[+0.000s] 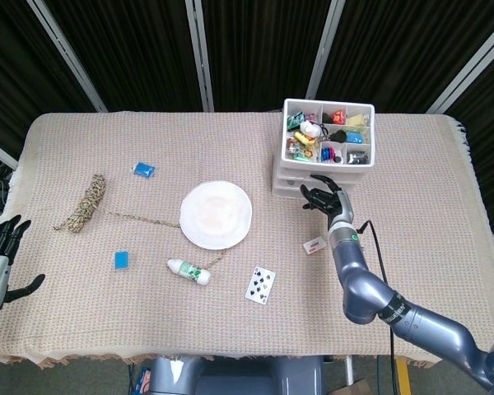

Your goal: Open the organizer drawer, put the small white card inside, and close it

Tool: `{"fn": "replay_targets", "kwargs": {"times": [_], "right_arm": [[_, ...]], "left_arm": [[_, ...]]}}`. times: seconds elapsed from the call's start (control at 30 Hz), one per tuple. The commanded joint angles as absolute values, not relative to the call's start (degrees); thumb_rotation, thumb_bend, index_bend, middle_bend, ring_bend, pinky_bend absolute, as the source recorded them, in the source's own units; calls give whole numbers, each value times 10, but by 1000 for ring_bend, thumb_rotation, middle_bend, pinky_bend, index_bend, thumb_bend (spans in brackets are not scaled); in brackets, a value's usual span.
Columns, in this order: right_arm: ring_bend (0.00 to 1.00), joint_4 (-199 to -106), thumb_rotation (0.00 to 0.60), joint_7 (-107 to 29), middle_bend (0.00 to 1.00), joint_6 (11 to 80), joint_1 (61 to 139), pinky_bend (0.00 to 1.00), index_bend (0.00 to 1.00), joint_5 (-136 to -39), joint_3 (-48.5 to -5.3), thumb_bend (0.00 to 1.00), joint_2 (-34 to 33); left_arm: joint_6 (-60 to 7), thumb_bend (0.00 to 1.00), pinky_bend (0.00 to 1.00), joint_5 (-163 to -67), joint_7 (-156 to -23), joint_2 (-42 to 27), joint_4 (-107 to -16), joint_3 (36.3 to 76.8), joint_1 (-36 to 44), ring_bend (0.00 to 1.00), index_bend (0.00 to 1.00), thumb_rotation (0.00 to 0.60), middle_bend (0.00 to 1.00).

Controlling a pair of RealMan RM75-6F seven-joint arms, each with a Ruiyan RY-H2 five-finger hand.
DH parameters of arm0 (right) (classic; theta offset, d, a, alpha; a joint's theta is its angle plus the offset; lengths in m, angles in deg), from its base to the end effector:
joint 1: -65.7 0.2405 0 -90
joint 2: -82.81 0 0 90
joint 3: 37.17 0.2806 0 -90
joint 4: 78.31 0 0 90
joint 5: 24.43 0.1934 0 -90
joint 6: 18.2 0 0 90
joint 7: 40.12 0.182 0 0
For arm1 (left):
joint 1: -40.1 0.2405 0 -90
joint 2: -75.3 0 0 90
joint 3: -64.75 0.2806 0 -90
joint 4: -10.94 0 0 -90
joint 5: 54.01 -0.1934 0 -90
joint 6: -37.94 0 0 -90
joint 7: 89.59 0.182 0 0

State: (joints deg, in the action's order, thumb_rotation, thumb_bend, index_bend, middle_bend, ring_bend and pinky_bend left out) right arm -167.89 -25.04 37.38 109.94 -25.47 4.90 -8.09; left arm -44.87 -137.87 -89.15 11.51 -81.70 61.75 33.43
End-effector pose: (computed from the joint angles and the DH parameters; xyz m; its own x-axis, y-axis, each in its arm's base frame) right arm -0.1682 -0.4427 0.0164 -0.8987 0.1328 0.4180 -0.2999 0.5095 -0.8066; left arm -0.3271 0.2302 0.1827 0.3996 0.0270 0.9163 0.9167 -0.0026 -0.3997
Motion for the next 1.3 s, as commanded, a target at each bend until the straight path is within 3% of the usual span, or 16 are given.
{"fn": "replay_targets", "kwargs": {"times": [0.03,0.6,0.77,1.3], "right_arm": [[759,-1677,600,-251,766,373,1100,531,314,-254,50,223,-83],[759,-1644,600,-264,766,370,1117,531,317,-241,62,223,-103],[759,-1644,600,-267,766,370,1119,531,357,-238,65,225,-106],[759,-1684,600,-268,766,373,1101,531,397,-248,56,226,-109]], "left_arm": [[-448,255,0,-1378,-890,115,-818,617,334,0,12,600,0],[-444,257,0,-1374,-897,118,-822,617,334,0,12,600,0],[-443,256,0,-1374,-897,119,-822,617,333,0,12,600,0],[-443,258,0,-1374,-898,119,-823,618,333,0,12,600,0]]}}
